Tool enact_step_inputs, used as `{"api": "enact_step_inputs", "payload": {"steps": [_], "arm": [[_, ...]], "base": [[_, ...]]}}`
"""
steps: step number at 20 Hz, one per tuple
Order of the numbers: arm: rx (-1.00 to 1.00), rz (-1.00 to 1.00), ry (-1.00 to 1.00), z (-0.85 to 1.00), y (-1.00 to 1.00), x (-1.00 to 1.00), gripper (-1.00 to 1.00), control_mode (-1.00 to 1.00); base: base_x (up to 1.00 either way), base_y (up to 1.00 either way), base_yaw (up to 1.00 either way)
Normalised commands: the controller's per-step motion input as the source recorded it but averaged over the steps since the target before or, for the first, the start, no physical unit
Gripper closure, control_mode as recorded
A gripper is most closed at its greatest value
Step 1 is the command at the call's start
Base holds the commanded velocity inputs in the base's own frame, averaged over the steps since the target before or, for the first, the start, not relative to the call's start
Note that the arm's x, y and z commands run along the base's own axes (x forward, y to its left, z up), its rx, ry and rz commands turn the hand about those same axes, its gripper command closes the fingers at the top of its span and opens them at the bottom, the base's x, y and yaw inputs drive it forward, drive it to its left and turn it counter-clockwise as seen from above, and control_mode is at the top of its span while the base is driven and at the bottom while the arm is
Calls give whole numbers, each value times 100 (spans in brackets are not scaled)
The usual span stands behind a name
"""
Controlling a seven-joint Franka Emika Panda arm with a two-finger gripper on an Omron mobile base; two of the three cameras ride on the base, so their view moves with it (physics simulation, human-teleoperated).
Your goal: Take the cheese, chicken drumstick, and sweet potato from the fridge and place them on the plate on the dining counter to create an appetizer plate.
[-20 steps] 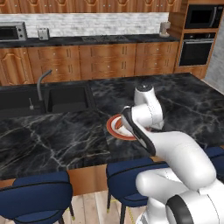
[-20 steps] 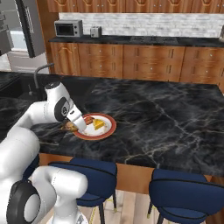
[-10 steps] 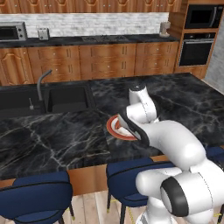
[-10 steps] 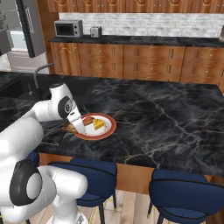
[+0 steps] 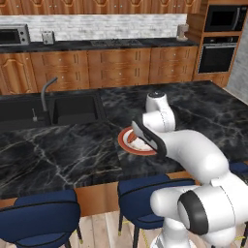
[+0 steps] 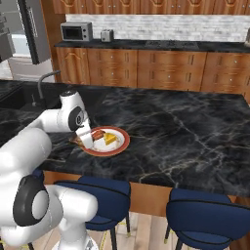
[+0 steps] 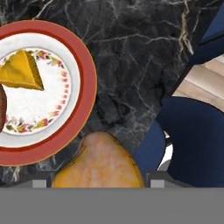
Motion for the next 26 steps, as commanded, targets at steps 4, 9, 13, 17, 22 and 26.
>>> {"api": "enact_step_inputs", "payload": {"steps": [4, 9, 13, 17, 22, 26], "arm": [[8, -11, -14, -17, 0, 0, 100, -100], [7, -15, -5, -8, 0, 0, 100, -100], [8, -17, 0, 0, -1, 7, 100, -100], [8, -14, 6, 0, -7, 26, 100, -100], [2, -2, 12, 0, -4, 71, 100, -100], [0, 0, 12, -2, 0, 71, 100, -100]], "base": [[0, 0, 0], [0, 0, 0], [0, 0, 0], [0, 0, 0], [0, 0, 0], [0, 0, 0]]}}
